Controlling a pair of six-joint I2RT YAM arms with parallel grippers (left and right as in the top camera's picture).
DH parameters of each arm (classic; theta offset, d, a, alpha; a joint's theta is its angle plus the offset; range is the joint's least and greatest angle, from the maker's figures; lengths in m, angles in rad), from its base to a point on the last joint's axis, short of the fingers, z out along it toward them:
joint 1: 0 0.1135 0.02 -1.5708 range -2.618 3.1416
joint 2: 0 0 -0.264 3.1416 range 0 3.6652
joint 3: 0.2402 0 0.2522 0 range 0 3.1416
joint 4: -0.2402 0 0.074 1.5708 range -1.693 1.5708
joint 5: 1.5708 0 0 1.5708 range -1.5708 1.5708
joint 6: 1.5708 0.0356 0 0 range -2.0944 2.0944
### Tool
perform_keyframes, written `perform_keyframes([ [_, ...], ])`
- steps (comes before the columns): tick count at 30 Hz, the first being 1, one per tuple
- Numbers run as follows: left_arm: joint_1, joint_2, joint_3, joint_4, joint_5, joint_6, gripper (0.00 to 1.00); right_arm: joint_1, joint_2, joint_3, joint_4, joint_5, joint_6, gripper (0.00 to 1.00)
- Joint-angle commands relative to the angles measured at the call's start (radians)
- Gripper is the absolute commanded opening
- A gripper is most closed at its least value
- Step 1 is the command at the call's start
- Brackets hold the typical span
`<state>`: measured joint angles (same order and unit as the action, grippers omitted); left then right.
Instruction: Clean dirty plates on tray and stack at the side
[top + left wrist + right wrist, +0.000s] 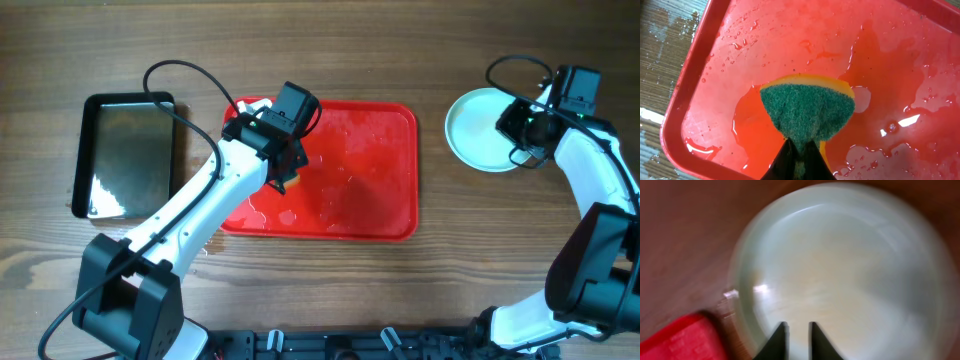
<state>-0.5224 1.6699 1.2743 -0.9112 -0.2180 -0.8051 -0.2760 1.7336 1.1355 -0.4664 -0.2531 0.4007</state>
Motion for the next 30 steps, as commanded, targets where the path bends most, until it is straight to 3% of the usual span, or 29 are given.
perform_keyframes([
  [1,0.011,0.008,-0.001,0.039,-0.019,0.018,0.04,0.048,0.005,0.006,0.02,-0.481,0.023,0.53],
  [3,0.066,0.008,-0.001,0.074,-0.067,0.054,0.04,0.139,0.005,0.006,-0.006,-0.555,0.017,0.73],
  [4,0.098,0.008,-0.001,0.075,-0.067,0.062,0.04,0.179,0.006,0.004,-0.019,-0.548,0.004,0.77],
  [11,0.5,0.045,-0.001,0.075,-0.07,0.09,0.04,0.542,0.006,0.001,-0.049,-0.273,-0.031,0.78],
  [18,0.749,0.177,-0.001,0.126,-0.071,0.126,0.07,0.73,0.006,0.001,-0.04,-0.236,-0.03,0.79],
  [19,0.772,0.184,-0.001,0.131,-0.071,0.126,0.1,0.741,0.006,0.001,-0.041,-0.236,-0.031,0.79],
  [20,0.8,0.185,-0.001,0.138,-0.066,0.14,0.28,0.75,0.006,0.001,-0.041,-0.236,-0.031,0.79],
  [21,0.824,0.183,0.0,0.142,-0.059,0.167,0.55,0.758,0.006,0.001,-0.039,-0.236,-0.03,0.82],
  [22,0.837,0.179,0.0,0.14,-0.059,0.201,0.7,0.763,0.006,0.001,-0.039,-0.236,-0.03,0.82],
  [24,0.845,0.161,0.0,0.129,-0.06,0.248,0.78,0.771,0.003,0.001,-0.039,-0.235,-0.031,0.79],
  [26,0.843,0.111,0.0,0.107,-0.027,0.247,0.78,0.776,-0.016,0.001,-0.04,-0.235,-0.007,0.78],
  [30,0.84,-0.101,0.0,0.057,0.23,0.248,0.79,0.776,-0.151,0.001,-0.104,-0.169,0.0,0.78],
])
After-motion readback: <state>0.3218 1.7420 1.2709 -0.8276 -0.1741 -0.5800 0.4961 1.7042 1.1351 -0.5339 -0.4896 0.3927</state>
